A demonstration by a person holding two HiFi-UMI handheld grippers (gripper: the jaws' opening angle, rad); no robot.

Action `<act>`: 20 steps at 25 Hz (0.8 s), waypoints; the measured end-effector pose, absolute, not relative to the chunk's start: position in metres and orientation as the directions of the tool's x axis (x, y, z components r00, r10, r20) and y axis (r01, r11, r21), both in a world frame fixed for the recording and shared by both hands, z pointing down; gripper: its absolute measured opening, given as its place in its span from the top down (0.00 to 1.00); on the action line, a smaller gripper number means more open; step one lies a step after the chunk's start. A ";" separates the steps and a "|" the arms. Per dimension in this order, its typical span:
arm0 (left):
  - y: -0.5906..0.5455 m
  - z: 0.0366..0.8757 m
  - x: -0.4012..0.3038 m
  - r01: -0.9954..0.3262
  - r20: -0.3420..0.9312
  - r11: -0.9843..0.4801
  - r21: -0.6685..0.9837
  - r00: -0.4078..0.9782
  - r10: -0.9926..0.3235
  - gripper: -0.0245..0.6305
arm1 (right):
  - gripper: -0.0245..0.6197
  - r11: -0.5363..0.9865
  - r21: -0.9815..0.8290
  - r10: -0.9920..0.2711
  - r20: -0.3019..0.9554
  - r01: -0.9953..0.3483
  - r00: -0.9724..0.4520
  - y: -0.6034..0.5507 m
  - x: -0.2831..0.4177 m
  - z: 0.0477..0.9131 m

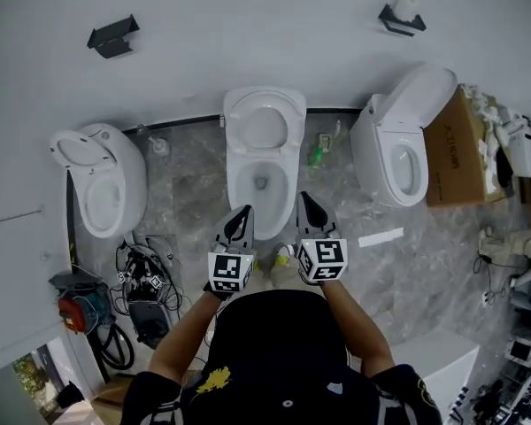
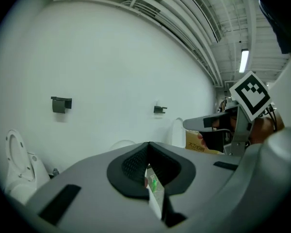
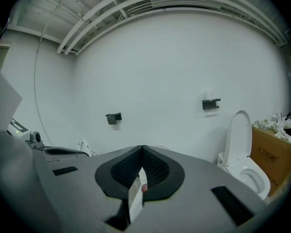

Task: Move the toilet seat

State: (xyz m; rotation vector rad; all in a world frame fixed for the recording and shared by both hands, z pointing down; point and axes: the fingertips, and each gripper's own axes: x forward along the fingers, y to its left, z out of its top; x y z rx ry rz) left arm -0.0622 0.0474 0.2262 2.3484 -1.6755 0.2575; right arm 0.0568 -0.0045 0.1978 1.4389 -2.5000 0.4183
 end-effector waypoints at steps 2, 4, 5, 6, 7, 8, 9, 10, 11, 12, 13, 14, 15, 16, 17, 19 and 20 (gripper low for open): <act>0.049 0.210 -0.060 -0.947 0.255 -0.308 0.094 0.322 -0.912 0.93 | 0.92 0.475 -0.123 -0.815 0.313 -0.872 -0.488 -0.003 0.060 0.183; 0.049 0.194 -0.065 -0.954 0.222 -0.284 0.091 0.298 -0.929 0.93 | 0.92 0.458 -0.122 -0.832 0.289 -0.880 -0.473 -0.004 0.066 0.168; 0.048 0.187 -0.071 -0.959 0.208 -0.268 0.093 0.282 -0.937 0.93 | 0.92 0.449 -0.126 -0.841 0.275 -0.885 -0.466 -0.004 0.068 0.161; 0.048 0.180 -0.077 -0.963 0.196 -0.252 0.097 0.267 -0.944 0.93 | 0.92 0.442 -0.129 -0.849 0.260 -0.888 -0.460 -0.005 0.070 0.155; 0.047 0.175 -0.082 -0.965 0.186 -0.241 0.099 0.256 -0.949 0.93 | 0.92 0.440 -0.129 -0.854 0.246 -0.889 -0.458 -0.006 0.071 0.148; 0.046 0.170 -0.087 -0.967 0.178 -0.234 0.099 0.249 -0.952 0.93 | 0.92 0.440 -0.126 -0.858 0.234 -0.889 -0.458 -0.007 0.072 0.142; 0.044 0.165 -0.091 -0.968 0.172 -0.232 0.094 0.245 -0.954 0.93 | 0.92 0.441 -0.122 -0.861 0.224 -0.889 -0.457 -0.008 0.072 0.137; 0.043 0.161 -0.095 -0.969 0.166 -0.231 0.086 0.243 -0.956 0.93 | 0.92 0.441 -0.118 -0.863 0.215 -0.890 -0.456 -0.009 0.072 0.133; 0.042 0.158 -0.098 -0.970 0.160 -0.231 0.079 0.241 -0.957 0.93 | 0.92 0.439 -0.117 -0.866 0.208 -0.891 -0.454 -0.009 0.072 0.130; 0.041 0.155 -0.101 -0.970 0.154 -0.230 0.074 0.239 -0.959 0.93 | 0.92 0.436 -0.119 -0.869 0.203 -0.892 -0.452 -0.009 0.073 0.128; 0.040 0.153 -0.104 -0.971 0.149 -0.227 0.073 0.236 -0.960 0.93 | 0.92 0.433 -0.121 -0.871 0.199 -0.893 -0.449 -0.009 0.073 0.127; 0.039 0.151 -0.106 -0.972 0.144 -0.223 0.076 0.232 -0.962 0.93 | 0.92 0.431 -0.123 -0.872 0.198 -0.894 -0.448 -0.009 0.074 0.126; 0.038 0.150 -0.108 -0.973 0.142 -0.219 0.080 0.228 -0.963 0.93 | 0.92 0.431 -0.125 -0.872 0.198 -0.894 -0.448 -0.008 0.074 0.127; 0.038 0.149 -0.108 -0.973 0.140 -0.217 0.084 0.227 -0.964 0.93 | 0.92 0.431 -0.126 -0.871 0.200 -0.893 -0.448 -0.007 0.074 0.127; 0.037 0.148 -0.107 -0.972 0.140 -0.217 0.087 0.228 -0.964 0.93 | 0.92 0.431 -0.126 -0.871 0.201 -0.893 -0.449 -0.005 0.075 0.127; 0.037 0.146 -0.102 -0.969 0.141 -0.227 0.092 0.239 -0.961 0.93 | 0.92 0.430 -0.127 -0.871 0.203 -0.894 -0.448 -0.003 0.076 0.127; 0.037 0.146 -0.099 -0.967 0.142 -0.235 0.097 0.247 -0.958 0.93 | 0.92 0.429 -0.128 -0.871 0.202 -0.894 -0.447 -0.002 0.077 0.126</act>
